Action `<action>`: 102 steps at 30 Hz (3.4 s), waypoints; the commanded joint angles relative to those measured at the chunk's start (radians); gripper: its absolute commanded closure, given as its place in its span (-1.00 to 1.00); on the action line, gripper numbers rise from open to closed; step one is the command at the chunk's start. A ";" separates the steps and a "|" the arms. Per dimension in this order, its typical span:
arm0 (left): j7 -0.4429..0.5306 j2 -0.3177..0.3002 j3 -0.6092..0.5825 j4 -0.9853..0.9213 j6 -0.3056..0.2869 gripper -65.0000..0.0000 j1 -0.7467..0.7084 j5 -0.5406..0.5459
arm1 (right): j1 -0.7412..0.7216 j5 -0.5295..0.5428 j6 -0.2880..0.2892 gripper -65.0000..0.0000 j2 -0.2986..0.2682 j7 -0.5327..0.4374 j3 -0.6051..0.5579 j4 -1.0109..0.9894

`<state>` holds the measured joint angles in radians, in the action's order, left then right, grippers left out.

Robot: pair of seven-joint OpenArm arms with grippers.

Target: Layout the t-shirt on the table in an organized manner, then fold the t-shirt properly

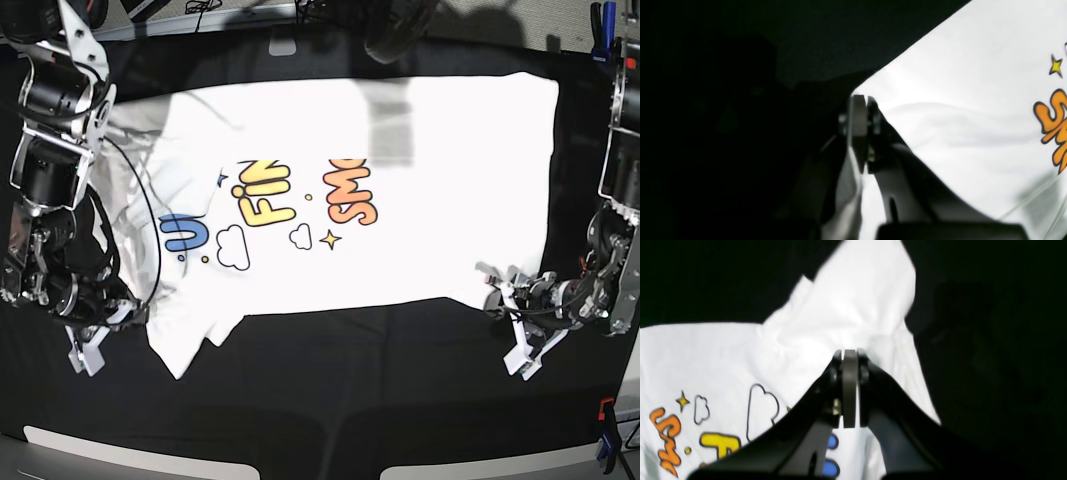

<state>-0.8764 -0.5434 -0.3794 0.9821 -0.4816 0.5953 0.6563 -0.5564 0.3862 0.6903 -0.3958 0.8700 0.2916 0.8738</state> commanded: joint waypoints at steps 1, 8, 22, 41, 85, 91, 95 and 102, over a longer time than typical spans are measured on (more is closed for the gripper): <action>0.018 -0.011 0.007 0.014 -0.001 1.00 0.034 0.013 | -0.043 0.017 0.008 1.00 -0.014 -0.037 0.003 0.020; 0.017 0.000 0.007 0.014 -0.001 1.00 0.034 0.016 | -0.074 -0.135 0.008 0.55 0.002 -0.242 0.003 0.020; 0.016 0.000 0.006 0.014 -0.001 1.00 0.034 0.029 | -0.070 -0.505 -0.280 0.07 0.121 -0.529 0.003 -0.142; 0.032 0.000 0.006 0.014 -0.001 1.00 0.034 0.028 | -0.076 -0.514 -0.346 1.00 0.146 -0.504 0.003 -0.278; -0.031 -0.255 0.007 0.821 0.366 1.00 -0.544 -0.481 | 0.796 -0.386 -0.043 1.00 0.086 -0.307 -0.002 0.995; -0.048 -0.255 0.007 0.858 0.397 1.00 -0.625 -0.552 | 0.804 -0.386 -0.043 1.00 0.073 -0.304 -0.002 0.995; -0.053 -0.256 0.007 0.900 0.433 1.00 -0.666 -0.603 | 0.807 -0.382 -0.043 1.00 0.063 -0.300 -0.002 0.995; -0.074 -0.255 0.007 1.001 0.452 1.00 -0.740 -0.657 | 0.809 -0.374 -0.043 1.00 0.026 -0.258 -0.002 0.996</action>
<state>-0.9550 -0.7822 -0.3805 1.9682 -0.0456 -0.1513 0.0101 0.2630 0.0044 0.6518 -0.3550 0.6197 0.2836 1.8481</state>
